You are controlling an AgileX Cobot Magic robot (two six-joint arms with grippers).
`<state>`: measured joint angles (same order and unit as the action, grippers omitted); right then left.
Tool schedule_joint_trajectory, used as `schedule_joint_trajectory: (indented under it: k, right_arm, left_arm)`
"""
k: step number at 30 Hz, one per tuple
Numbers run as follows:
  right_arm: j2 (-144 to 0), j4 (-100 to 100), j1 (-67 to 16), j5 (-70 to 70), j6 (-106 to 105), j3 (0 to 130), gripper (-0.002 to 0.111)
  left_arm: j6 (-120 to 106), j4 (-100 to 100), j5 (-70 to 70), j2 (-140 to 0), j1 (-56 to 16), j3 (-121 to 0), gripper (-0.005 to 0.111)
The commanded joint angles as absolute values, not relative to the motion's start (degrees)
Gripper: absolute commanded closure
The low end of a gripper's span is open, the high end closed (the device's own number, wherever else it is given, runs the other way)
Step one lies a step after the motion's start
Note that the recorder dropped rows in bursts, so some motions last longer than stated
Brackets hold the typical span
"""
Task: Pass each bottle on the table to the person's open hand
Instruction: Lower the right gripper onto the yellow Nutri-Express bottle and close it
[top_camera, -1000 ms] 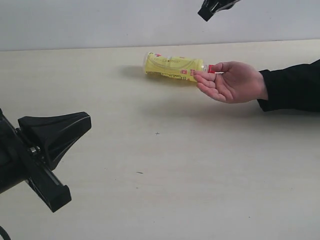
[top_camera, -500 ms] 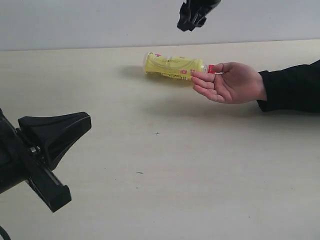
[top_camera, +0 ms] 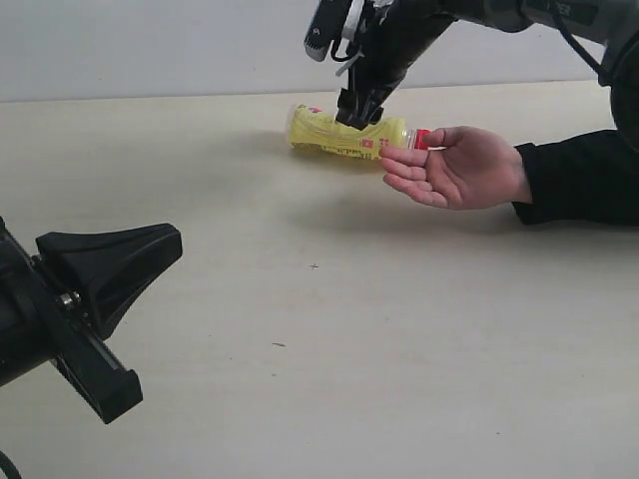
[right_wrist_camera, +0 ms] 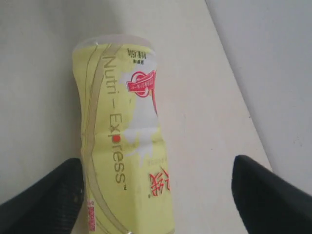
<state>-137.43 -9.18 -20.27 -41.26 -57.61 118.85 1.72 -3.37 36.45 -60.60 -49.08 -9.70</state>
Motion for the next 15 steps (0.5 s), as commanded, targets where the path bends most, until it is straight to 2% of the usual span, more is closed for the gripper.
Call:
schedule_joint_trajectory:
  k: [1,15]
  right_arm:
    - [-138.71,-8.8,-20.58,-40.17,-57.81,119.32,0.03]
    - [-142.11,-8.8,-20.58,-38.22,-57.35,119.32,0.03]
  left_arm:
    - [1.48,-3.57,36.45,-60.34,-49.14,-9.5,0.106]
    - [1.48,-3.57,36.45,-60.34,-49.14,-9.5,0.106]
